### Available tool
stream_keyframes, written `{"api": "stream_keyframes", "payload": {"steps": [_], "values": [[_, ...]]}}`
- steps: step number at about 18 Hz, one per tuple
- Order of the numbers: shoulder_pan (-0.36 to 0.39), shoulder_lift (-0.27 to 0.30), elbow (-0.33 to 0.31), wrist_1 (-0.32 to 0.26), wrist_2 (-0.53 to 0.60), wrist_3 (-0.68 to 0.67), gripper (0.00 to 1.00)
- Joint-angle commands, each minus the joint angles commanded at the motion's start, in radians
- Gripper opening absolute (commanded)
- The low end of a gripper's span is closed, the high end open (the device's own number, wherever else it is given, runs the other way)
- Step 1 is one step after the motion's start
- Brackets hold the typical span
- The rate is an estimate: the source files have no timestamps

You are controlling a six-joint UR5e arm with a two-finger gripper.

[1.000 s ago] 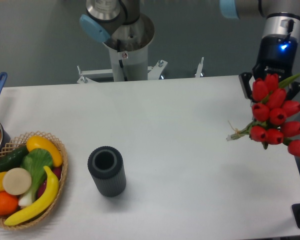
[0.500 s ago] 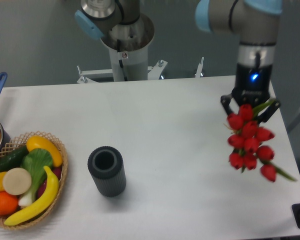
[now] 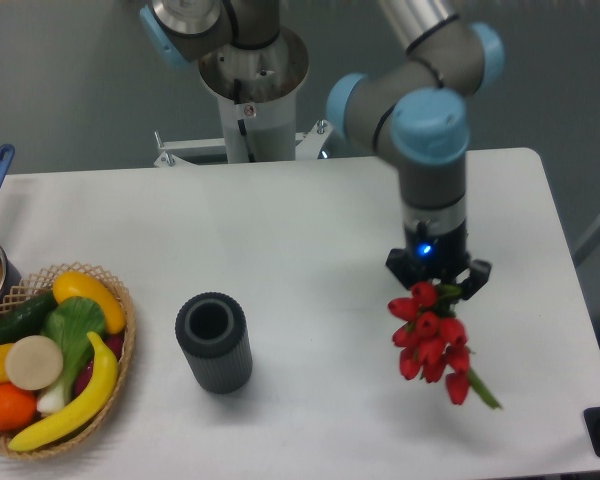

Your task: Place the flowers on the table

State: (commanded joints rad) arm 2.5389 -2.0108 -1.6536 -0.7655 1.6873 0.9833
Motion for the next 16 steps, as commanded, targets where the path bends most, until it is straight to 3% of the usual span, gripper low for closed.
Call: {"api": "stream_keyframes", "payload": {"steps": [5,6,8,12,16], "values": [[-0.022,-0.062,0.002,0.0,0.002,-0.008,0.31],[-0.026,-0.071,0.005,0.0,0.002,-0.008,0.37],[-0.026,-0.072,0.006,0.005,0.002,0.003,1.0],[-0.022,-0.054,0.015,0.005,-0.005,0.005,1.0],[0.004,0.01,0.02,0.002,-0.009,0.006,1.0]]}}
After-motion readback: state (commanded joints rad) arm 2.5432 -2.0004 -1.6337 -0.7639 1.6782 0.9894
